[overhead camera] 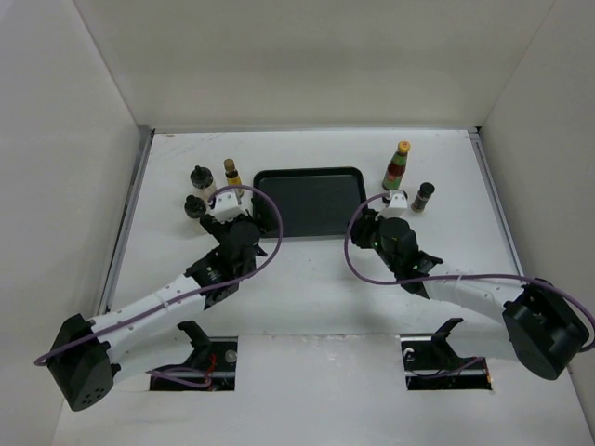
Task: Organize the condiment bottles
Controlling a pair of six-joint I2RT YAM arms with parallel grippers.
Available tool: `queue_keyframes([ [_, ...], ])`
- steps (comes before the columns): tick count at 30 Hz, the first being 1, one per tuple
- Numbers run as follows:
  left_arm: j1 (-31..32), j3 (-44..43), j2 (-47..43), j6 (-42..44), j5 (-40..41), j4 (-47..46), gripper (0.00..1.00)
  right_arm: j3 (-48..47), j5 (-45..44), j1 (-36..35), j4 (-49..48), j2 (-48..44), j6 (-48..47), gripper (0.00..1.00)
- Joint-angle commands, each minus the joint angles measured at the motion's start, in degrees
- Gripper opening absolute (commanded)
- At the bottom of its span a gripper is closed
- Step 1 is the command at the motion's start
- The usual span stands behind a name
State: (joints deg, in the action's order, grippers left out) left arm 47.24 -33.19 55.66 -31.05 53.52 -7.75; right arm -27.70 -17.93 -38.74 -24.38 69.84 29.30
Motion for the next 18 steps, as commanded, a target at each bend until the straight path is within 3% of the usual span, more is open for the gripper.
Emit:
queue_keyframes([
  [1, -1.0, -1.5, -0.1, 7.2, 3.0, -6.0, 1.00, -1.8, 2.5, -0.8, -3.2, -1.0, -0.6, 0.27],
  [3, -2.6, -2.0, 0.7, 7.7, 2.9, -6.8, 1.00, -2.1, 4.8, -1.5, -3.2, -1.0, -1.3, 0.09],
  [5, -5.0, -2.6, 2.1, 7.8, 0.0, -7.5, 0.97, -2.8, 6.3, -1.9, -2.7, -0.2, -1.5, 0.02],
  [7, -8.3, -2.9, 3.7, 7.8, -3.3, -7.8, 0.42, -3.3, 6.4, -2.9, -2.2, 0.5, -2.0, 0.04],
  [8, -10.0, -3.4, 4.4, 7.5, -4.6, -7.4, 0.28, -3.3, 6.2, -3.0, -2.6, 0.7, -2.4, 0.07],
  [9, -11.4, -4.0, 5.3, 7.5, -6.0, -6.8, 0.26, -3.3, 6.0, -3.1, -2.9, 0.9, -2.8, 0.11],
  [11, -13.5, -5.8, 7.3, 7.4, -8.2, -4.8, 0.32, -3.1, 5.9, -3.2, -3.5, 1.3, -3.2, 0.18],
  [15, -16.3, -8.2, 10.5, 7.6, -8.2, -4.0, 0.67, -3.1, 5.9, -3.8, -3.8, 1.5, -4.1, 0.38],
  [18, -18.0, -9.3, 12.4, 7.5, -8.8, -4.2, 0.70, -3.3, 5.9, -3.9, -4.3, 2.9, -4.3, 0.40],
])
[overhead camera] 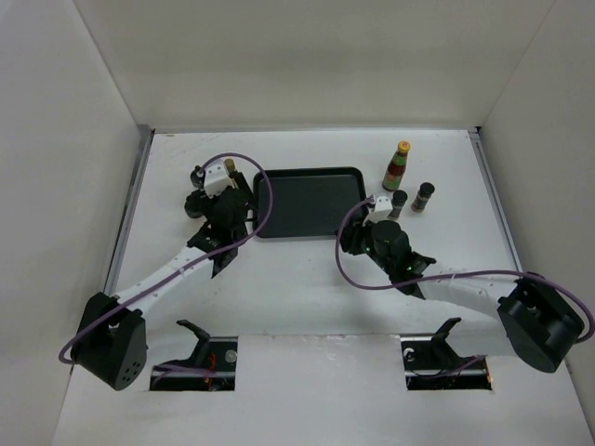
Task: Organize the condiment bottles
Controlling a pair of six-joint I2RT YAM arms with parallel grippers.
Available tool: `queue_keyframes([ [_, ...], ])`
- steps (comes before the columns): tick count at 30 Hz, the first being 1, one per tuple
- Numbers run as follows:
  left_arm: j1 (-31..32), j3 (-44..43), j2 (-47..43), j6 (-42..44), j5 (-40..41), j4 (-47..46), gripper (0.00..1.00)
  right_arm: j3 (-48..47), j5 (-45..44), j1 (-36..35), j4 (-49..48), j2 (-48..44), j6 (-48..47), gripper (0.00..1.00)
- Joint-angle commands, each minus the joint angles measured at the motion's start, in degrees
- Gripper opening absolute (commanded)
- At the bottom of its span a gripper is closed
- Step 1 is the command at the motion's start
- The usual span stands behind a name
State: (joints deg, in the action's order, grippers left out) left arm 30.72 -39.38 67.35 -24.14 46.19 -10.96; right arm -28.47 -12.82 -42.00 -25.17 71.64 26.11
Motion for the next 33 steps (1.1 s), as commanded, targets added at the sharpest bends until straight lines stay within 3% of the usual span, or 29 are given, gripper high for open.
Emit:
queue_keyframes([
  [1, -2.1, -3.6, 1.6, 0.7, -2.1, -1.0, 0.70, -2.7, 0.9, -0.8, -3.3, 1.3, -1.2, 0.40],
  [20, -7.8, -8.5, 14.9, 0.0, -5.8, -4.4, 0.52, -2.7, 0.7, -1.2, -3.6, 2.2, -1.6, 0.41],
  [24, -8.9, -9.1, 16.9, 0.4, -6.1, -4.9, 0.42, -2.5, 0.6, -1.2, -4.4, 2.1, -1.5, 0.41],
  [29, -8.7, -7.5, 14.7, 0.5, -5.9, -5.6, 0.23, -2.1, 0.5, -1.2, -4.4, 1.3, -1.3, 0.41],
  [33, -6.4, -7.5, 8.2, 1.8, -3.3, -5.6, 0.21, -1.9, 0.5, -1.2, -4.4, 1.0, -1.2, 0.43],
])
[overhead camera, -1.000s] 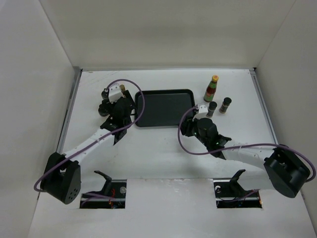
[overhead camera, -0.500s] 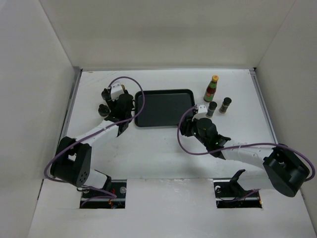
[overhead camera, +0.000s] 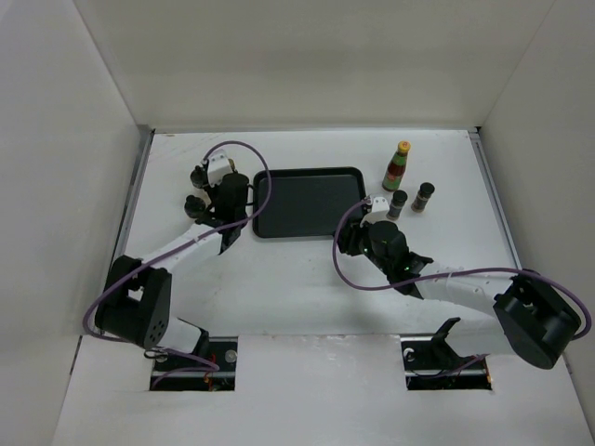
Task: Organize the condiment bottles
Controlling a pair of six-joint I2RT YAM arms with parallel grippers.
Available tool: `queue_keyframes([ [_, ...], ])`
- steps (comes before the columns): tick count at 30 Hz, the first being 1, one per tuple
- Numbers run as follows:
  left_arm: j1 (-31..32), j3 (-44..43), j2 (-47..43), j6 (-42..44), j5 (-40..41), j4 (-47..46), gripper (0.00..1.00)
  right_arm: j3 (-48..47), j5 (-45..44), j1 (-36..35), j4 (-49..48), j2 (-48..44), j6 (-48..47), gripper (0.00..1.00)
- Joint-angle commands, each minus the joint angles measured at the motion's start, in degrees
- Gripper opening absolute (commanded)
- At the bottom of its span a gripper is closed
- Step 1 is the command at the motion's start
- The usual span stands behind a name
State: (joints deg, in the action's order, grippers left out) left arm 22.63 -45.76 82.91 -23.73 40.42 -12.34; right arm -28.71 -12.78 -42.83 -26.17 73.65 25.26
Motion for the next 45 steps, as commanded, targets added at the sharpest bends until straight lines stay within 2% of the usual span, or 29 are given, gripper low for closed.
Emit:
queue_keyframes([
  [1, 2.9, -1.6, -8.5, 2.8, 3.9, -4.5, 0.21, -1.7, 0.5, -0.4, -3.4, -1.2, -0.3, 0.44],
  [5, 8.1, -4.1, -10.0, 6.3, 6.9, -6.1, 0.21, -1.6, 0.5, -0.4, -3.5, -1.0, 0.1, 0.44],
  [9, 10.1, -9.2, -3.9, 6.9, 5.6, -8.2, 0.21, -1.3, 0.5, 0.1, -3.7, -1.8, 0.3, 0.44],
  [16, 8.7, -20.8, 11.5, 6.8, 0.9, -11.5, 0.21, -0.4, 0.3, 1.1, -3.5, -3.6, 0.6, 0.44],
  [22, 6.9, -27.6, 19.8, 6.8, -3.7, -11.5, 0.21, -0.5, 0.3, 1.0, -3.3, -3.7, 0.6, 0.44],
  [26, 6.2, -28.2, 22.2, 6.9, -3.9, -11.7, 0.21, -0.6, 0.3, 1.0, -3.1, -3.9, 0.5, 0.44],
  [33, 5.7, -27.0, 25.5, 7.0, -4.7, -13.8, 0.28, -0.4, 0.3, 0.9, -3.4, -4.1, 0.5, 0.44],
  [36, 5.7, -26.8, 25.8, 7.2, -4.5, -14.5, 0.36, -0.6, 0.3, 0.9, -3.0, -3.9, 0.4, 0.44],
  [39, 6.0, -25.8, 24.2, 7.6, -4.0, -14.6, 0.59, -0.4, 0.3, 0.9, -3.4, -4.1, 0.5, 0.44],
  [43, 6.3, -23.7, 18.6, 8.1, -3.4, -14.6, 0.77, -0.6, 0.2, 0.9, -2.9, -4.2, 0.4, 0.44],
  [45, 6.4, -22.1, 14.6, 7.9, -3.2, -13.6, 0.82, -0.5, 0.2, 0.9, -3.3, -4.1, 0.4, 0.44],
])
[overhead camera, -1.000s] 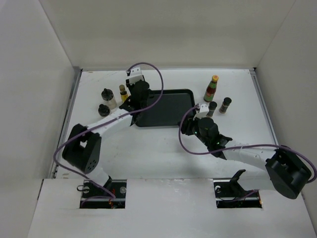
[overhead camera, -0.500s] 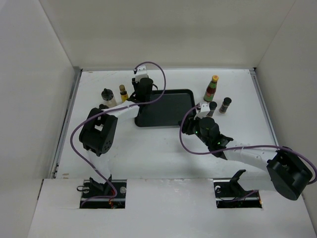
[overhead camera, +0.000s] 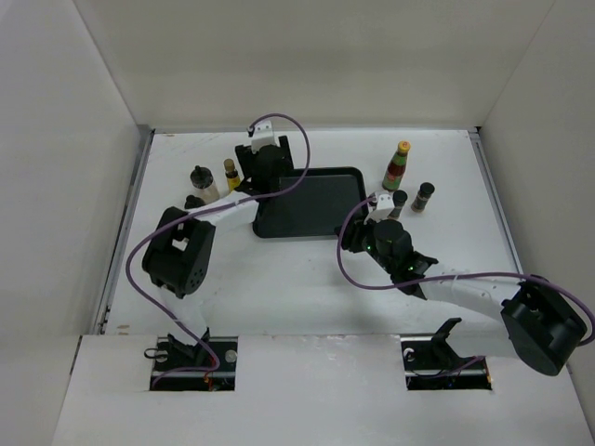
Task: Organize the condiment bottles
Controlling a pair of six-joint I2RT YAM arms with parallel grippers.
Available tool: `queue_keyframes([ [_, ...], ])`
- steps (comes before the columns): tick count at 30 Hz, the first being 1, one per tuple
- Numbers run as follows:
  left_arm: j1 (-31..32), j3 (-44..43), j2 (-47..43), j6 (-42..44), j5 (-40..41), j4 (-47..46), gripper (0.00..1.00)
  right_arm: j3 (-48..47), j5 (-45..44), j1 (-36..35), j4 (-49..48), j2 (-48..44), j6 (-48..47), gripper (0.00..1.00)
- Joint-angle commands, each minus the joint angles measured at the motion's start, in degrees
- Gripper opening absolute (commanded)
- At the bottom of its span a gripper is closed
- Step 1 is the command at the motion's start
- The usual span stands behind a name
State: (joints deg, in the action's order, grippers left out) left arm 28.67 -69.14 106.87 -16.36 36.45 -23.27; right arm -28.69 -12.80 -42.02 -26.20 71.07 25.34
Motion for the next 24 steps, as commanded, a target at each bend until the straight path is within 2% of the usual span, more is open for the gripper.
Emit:
queue_keyframes([
  [1, 0.4, 2.6, -11.8, 0.2, 0.6, -2.1, 0.82, -0.6, 0.2, 0.1, -2.9, -1.4, 0.3, 0.44],
  [5, -0.8, 8.0, -19.8, -2.6, 0.7, 2.2, 0.81, -0.8, 0.2, 0.1, -2.9, -1.3, 0.2, 0.45],
  [8, -3.8, 9.7, -21.4, -5.9, -0.2, 7.0, 0.75, -1.3, 0.2, 0.1, -2.8, -0.1, 0.2, 0.47],
  [11, -6.3, 9.6, -20.2, -6.2, -0.7, 8.8, 0.69, -1.5, 0.2, -0.3, -3.0, 0.4, 0.0, 0.50],
  [18, -9.7, 5.3, -12.9, -5.6, -2.1, 9.4, 0.66, -1.4, 0.2, -0.4, -3.4, 1.0, 0.0, 0.58],
  [24, -11.4, 2.7, -8.3, -4.9, -2.0, 9.4, 0.63, -2.0, 0.2, -0.4, -3.3, 2.0, -0.2, 0.58],
])
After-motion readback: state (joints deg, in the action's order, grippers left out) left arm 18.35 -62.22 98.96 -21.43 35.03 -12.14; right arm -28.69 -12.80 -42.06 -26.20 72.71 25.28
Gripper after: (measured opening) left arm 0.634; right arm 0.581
